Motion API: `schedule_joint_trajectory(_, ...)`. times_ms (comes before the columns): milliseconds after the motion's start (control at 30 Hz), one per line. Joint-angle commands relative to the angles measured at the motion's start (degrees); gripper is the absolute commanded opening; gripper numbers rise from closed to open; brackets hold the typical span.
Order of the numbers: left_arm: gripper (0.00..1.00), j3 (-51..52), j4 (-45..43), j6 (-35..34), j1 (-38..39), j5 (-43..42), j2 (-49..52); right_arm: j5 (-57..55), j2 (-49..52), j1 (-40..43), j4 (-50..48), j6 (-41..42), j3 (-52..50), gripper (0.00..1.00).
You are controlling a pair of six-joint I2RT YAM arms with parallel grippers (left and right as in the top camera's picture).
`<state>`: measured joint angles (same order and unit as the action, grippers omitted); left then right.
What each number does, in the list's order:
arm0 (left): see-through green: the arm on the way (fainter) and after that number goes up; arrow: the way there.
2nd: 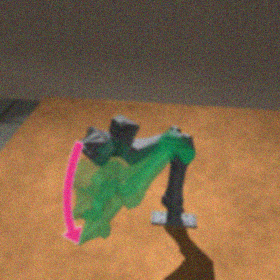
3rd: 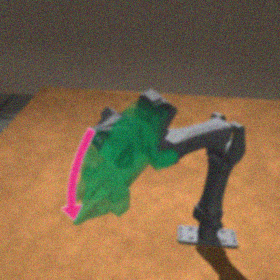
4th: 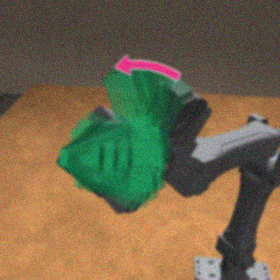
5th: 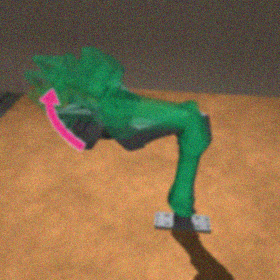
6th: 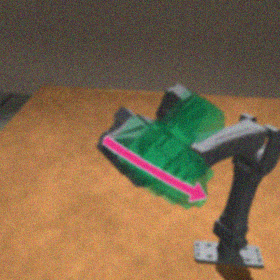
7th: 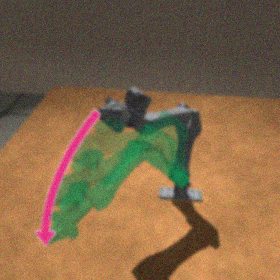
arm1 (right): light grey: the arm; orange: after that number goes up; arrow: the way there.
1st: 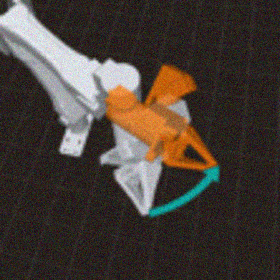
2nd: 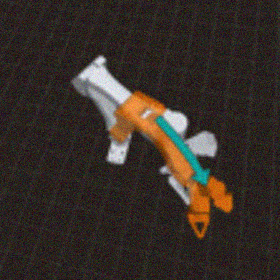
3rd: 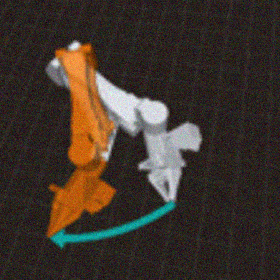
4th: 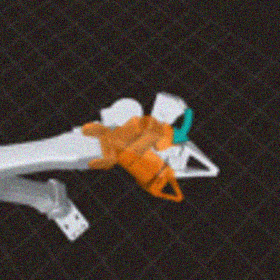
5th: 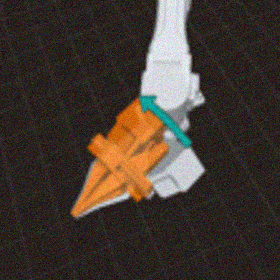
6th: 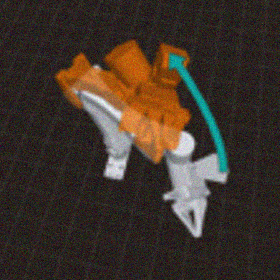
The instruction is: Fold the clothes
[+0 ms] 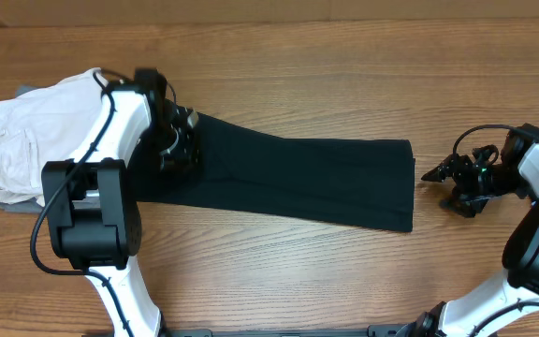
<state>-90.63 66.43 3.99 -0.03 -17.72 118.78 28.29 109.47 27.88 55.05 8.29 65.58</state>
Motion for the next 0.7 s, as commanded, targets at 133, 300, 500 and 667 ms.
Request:
schedule_joint_trajectory(133,0.46,-12.83,5.46,0.33,-0.42,1.16,0.24,7.06,-0.5,-1.95,-6.21,-9.55,-8.66,0.78)
schedule_joint_trajectory(300,0.47,-15.15,6.95,0.33,-0.33,1.16,0.24,4.46,0.85,-6.47,-8.98,-9.97,-12.87,0.74)
schedule_joint_trajectory(500,0.45,-15.15,7.23,0.33,-0.33,1.16,0.24,1.33,1.79,-8.5,-14.84,-7.21,-18.43,0.61)
schedule_joint_trajectory(667,0.45,-15.15,7.26,0.57,-0.31,1.16,0.24,1.31,1.66,-7.8,-14.8,-7.21,-17.79,0.4)
